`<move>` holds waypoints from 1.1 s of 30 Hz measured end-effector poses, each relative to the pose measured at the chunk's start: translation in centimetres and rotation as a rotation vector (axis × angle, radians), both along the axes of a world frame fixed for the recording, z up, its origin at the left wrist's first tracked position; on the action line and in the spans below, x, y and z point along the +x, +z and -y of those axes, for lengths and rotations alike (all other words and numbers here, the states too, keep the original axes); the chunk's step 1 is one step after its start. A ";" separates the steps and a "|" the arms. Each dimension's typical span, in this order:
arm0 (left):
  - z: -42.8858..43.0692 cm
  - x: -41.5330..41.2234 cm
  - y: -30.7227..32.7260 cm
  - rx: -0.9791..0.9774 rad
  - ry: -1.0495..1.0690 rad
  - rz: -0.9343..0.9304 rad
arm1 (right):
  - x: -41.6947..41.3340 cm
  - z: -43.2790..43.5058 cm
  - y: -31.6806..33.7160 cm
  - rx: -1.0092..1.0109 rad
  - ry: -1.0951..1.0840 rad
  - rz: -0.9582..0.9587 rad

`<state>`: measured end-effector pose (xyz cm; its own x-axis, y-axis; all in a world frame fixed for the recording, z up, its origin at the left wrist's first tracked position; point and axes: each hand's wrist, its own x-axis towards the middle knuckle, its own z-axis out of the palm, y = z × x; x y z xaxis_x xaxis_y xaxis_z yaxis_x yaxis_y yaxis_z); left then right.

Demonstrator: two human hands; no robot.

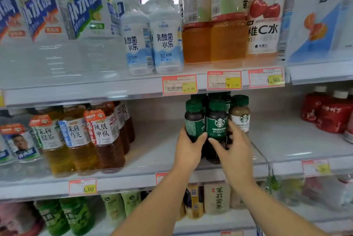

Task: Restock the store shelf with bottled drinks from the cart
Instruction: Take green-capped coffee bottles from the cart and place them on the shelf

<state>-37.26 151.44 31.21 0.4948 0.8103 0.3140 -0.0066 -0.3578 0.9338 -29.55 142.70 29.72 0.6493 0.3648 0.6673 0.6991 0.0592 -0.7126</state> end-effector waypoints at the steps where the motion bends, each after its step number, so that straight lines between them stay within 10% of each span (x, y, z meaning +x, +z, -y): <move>1: -0.1 0.1 0.2 0.001 0.006 -0.019 | 0.1 -0.1 0.0 0.006 -0.019 0.006; 10: 1.7 0.9 -0.5 0.270 -0.005 -0.190 | 2.8 2.1 -1.4 -0.041 -0.189 0.142; 26: 0.9 4.8 0.3 0.194 0.119 -0.189 | 5.0 3.9 -2.1 -0.168 -0.037 0.117; 33: 3.5 -4.3 -2.7 0.651 0.096 -0.208 | -1.9 3.4 -4.3 -0.146 0.114 0.337</move>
